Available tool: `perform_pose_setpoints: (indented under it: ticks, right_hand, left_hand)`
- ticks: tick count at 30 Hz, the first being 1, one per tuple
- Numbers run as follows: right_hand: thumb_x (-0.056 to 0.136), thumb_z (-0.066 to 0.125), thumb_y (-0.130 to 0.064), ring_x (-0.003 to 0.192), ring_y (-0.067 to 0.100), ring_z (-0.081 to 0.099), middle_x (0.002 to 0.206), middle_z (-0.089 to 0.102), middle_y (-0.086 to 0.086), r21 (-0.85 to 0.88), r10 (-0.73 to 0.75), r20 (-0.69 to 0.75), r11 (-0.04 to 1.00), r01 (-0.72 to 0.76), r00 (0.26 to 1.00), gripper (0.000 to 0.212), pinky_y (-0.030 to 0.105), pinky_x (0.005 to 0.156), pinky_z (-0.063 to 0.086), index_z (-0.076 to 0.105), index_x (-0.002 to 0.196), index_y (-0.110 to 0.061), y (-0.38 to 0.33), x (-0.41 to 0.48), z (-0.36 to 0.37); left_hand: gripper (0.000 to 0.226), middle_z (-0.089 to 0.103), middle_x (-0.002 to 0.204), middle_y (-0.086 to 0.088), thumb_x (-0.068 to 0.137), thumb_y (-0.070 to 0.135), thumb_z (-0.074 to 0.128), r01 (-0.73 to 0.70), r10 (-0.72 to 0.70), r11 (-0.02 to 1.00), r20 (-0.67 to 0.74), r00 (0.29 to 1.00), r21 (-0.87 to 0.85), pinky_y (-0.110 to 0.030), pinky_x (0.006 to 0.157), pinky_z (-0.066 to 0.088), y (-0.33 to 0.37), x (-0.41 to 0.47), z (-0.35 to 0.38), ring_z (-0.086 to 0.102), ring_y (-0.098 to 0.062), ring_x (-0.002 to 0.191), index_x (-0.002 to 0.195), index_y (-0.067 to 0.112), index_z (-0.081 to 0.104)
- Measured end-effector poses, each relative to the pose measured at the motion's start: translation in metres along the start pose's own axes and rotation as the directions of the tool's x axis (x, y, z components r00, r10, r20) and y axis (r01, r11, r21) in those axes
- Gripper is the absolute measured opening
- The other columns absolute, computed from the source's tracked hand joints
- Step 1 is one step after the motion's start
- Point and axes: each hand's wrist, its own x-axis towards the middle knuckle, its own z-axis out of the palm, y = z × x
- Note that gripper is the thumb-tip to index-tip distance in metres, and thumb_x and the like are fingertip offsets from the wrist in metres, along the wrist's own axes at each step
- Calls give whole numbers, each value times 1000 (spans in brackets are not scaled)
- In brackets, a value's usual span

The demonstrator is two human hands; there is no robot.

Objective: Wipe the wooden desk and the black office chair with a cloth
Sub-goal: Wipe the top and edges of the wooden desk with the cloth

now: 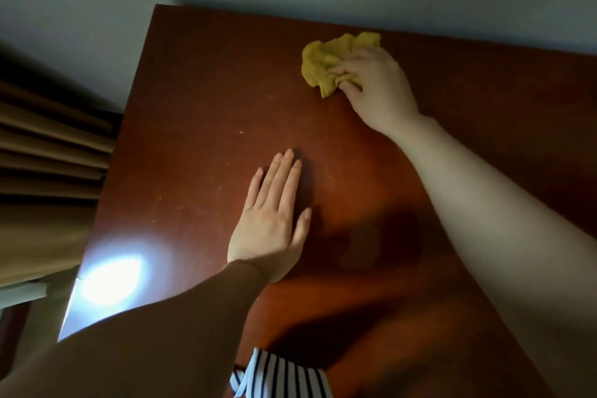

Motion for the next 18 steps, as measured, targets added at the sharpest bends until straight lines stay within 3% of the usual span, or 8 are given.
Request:
perform_pose_setpoints:
  ticks: [3, 10, 18]
  right_hand:
    - [90, 54, -13, 125, 22, 45, 126, 60, 2, -53, 108, -105, 992, -114, 989, 28, 31, 103, 34, 67, 114, -19, -12, 7, 15]
    - [85, 63, -7, 127, 24, 48, 124, 63, 4, 33, -122, 87, 992, 120, 989, 29, 41, 102, 36, 70, 112, -16, -28, -67, 10]
    - [79, 70, -6, 123, 24, 52, 117, 67, 2, 26, -107, 102, 994, 105, 989, 26, 42, 98, 42, 73, 103, -13, -47, -188, 4]
  left_hand:
    - [60, 9, 156, -5, 98, 36, 27, -13, 13, 1000, -8, 1000, -11, -31, 118, -4, 0, 1, 1, 3, -17, 146, 149, 11, 14]
    - [54, 15, 155, -11, 98, 25, 25, -39, 38, 999, -36, 999, -30, -34, 118, 2, -1, 1, 1, 9, -23, 145, 148, 3, 22]
    - [52, 3, 155, -7, 99, 22, 23, -72, 70, 996, -46, 997, -49, -25, 117, -9, -1, 1, 1, -1, -19, 145, 147, 1, 18]
